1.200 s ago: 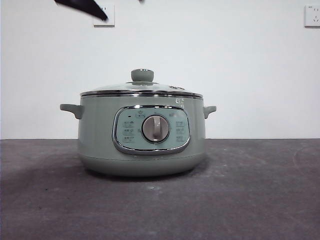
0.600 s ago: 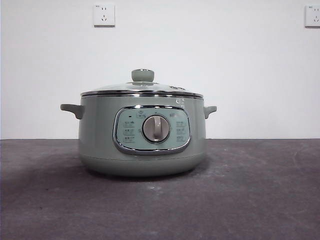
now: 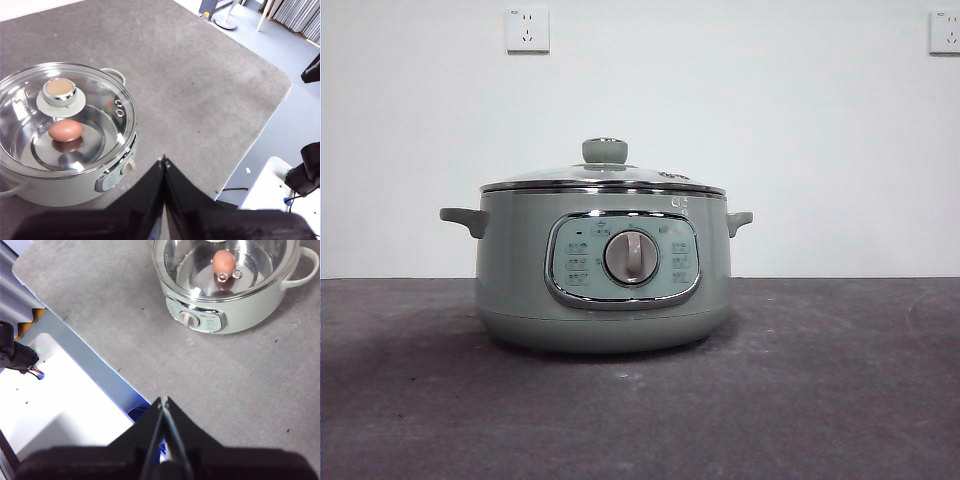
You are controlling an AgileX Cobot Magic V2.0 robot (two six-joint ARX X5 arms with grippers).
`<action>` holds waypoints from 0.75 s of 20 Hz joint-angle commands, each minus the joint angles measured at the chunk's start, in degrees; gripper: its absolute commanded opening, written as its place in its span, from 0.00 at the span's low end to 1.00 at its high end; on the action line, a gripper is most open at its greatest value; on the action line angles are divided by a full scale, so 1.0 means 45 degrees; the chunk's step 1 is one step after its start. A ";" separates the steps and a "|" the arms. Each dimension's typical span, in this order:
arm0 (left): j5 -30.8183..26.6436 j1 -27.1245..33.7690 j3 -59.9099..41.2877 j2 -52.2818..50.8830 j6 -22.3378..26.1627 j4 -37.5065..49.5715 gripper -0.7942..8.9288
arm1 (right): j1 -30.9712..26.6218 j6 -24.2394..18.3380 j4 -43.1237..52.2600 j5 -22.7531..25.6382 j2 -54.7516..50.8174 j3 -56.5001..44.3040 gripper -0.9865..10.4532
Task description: Pick up the egg,open the lid,put the egg in the pot,close the lid
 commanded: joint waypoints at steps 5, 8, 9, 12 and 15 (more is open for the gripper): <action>-0.2317 0.0131 0.0019 0.0039 0.0782 0.0583 0.08 | 0.0019 0.0000 -0.0131 -0.0010 -0.0015 -0.0029 0.09; -0.3531 0.1331 -0.0015 -0.0102 0.2511 0.2385 0.08 | 0.0019 0.0000 -0.0131 -0.0010 -0.0015 -0.0029 0.09; -0.3123 0.2059 -0.0170 -0.0291 0.2739 0.3113 0.08 | 0.0019 0.0000 -0.0131 -0.0010 -0.0015 -0.0029 0.09; -0.1477 0.4255 -0.1938 -0.1632 0.2788 0.6139 0.08 | 0.0019 0.0000 -0.0131 -0.0005 -0.0024 -0.0029 0.09; -0.1365 0.5945 -0.5659 -0.3827 0.2739 0.9986 0.08 | 0.0019 0.0000 -0.0131 -0.0010 -0.0024 -0.0029 0.09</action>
